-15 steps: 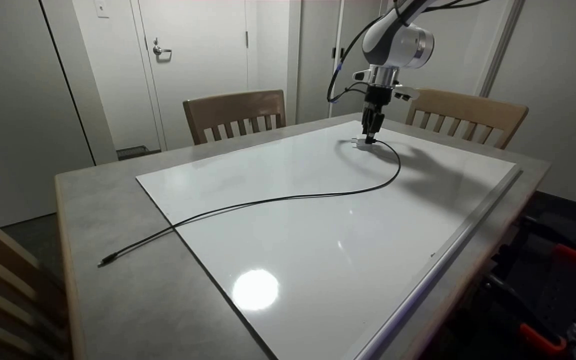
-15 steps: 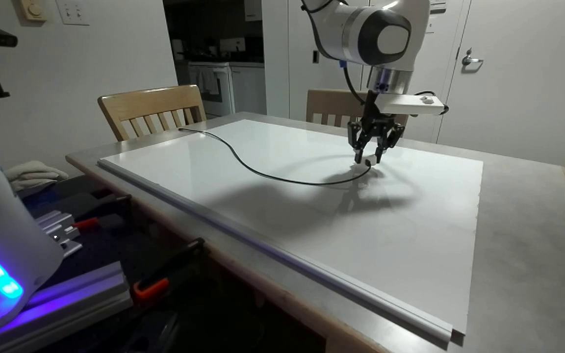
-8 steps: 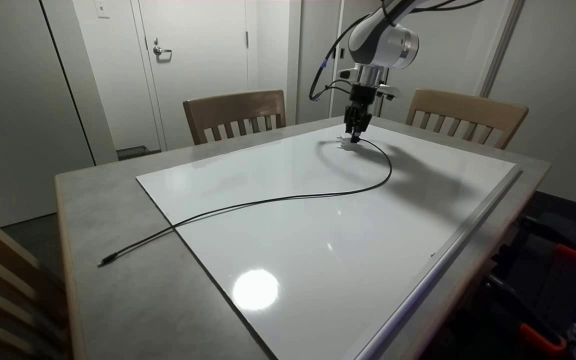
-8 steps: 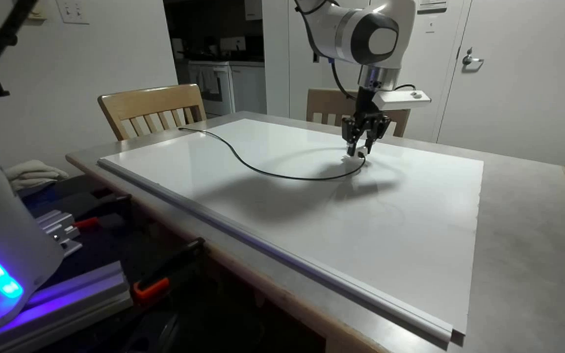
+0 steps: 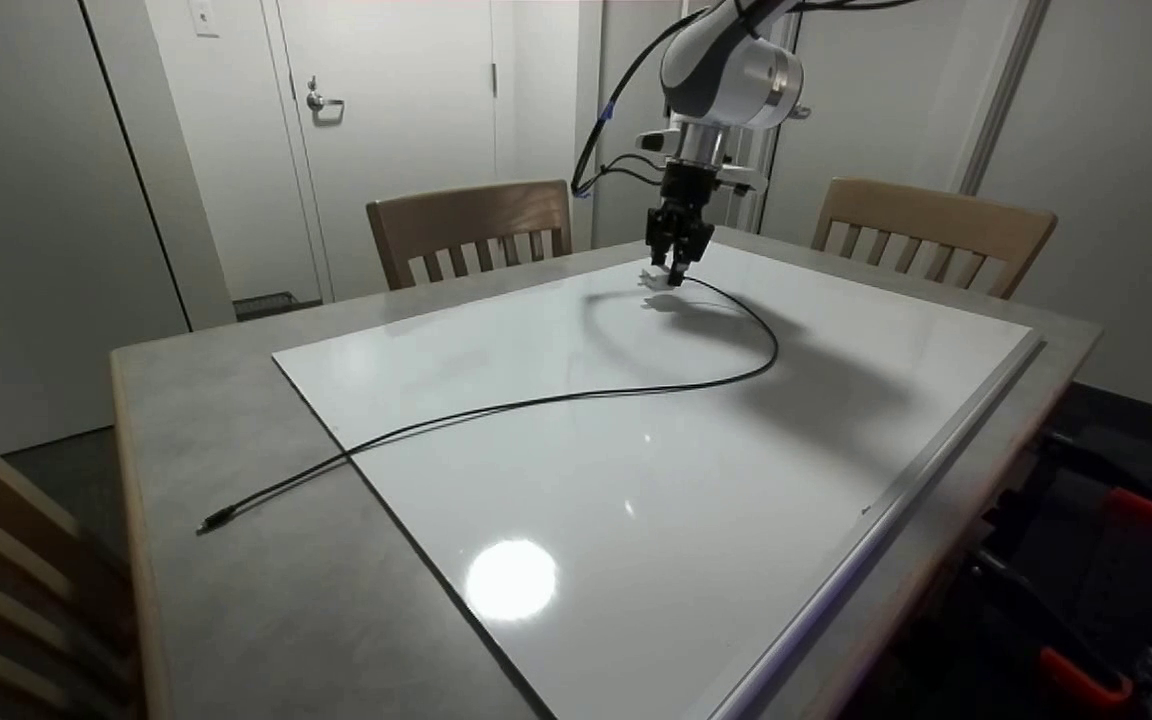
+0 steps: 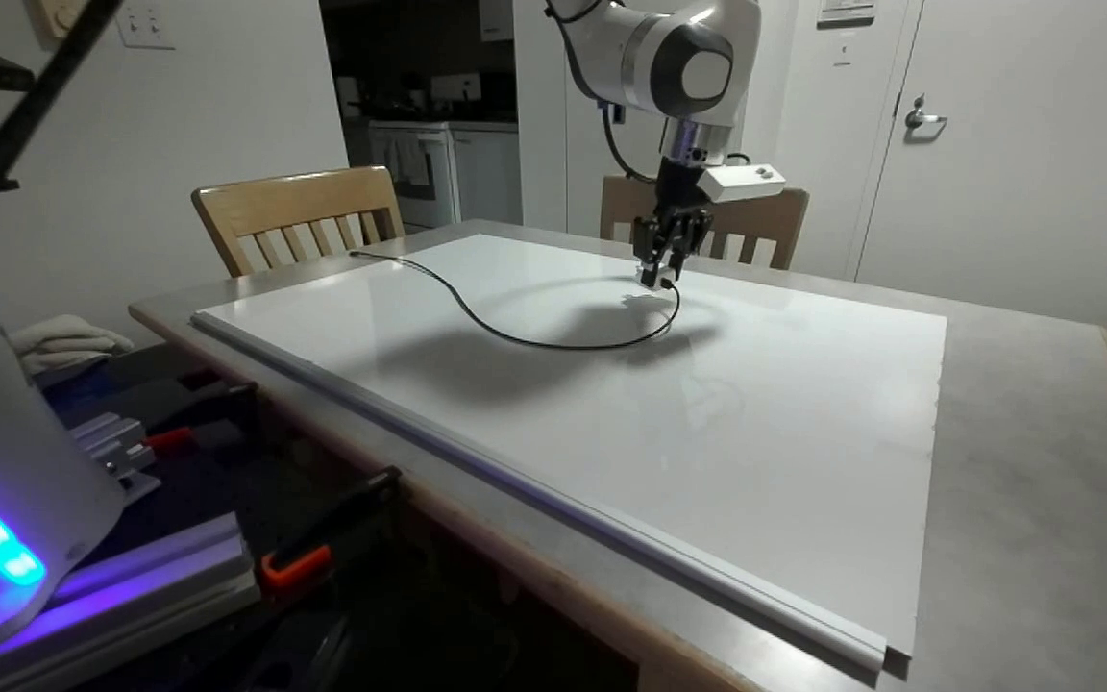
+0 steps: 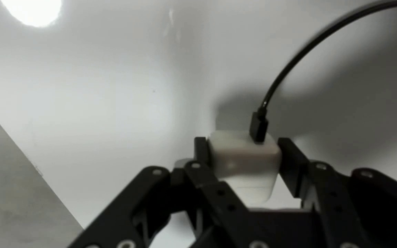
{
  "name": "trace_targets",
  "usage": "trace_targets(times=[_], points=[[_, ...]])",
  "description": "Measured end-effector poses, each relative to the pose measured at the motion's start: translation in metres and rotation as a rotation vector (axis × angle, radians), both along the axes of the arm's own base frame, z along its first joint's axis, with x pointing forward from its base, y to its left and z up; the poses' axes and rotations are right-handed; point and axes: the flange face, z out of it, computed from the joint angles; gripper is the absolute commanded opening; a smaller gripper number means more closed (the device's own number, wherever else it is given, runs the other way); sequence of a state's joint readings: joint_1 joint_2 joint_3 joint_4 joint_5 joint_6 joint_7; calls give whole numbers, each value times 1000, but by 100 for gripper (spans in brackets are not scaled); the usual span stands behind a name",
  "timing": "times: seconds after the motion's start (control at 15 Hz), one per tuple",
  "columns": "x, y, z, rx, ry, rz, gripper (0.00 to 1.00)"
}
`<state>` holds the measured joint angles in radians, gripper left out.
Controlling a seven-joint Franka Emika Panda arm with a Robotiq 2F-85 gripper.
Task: Coil the phone charger
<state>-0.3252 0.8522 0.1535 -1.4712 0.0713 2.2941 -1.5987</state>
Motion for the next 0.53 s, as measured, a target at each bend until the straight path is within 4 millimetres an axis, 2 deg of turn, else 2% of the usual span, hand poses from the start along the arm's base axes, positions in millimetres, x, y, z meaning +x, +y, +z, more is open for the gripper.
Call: trace_targets(times=[0.4, 0.47, 0.53], points=[[7, 37, 4, 7, 15, 116, 27], [8, 42, 5, 9, 18, 137, 52], [9, 46, 5, 10, 20, 153, 52]])
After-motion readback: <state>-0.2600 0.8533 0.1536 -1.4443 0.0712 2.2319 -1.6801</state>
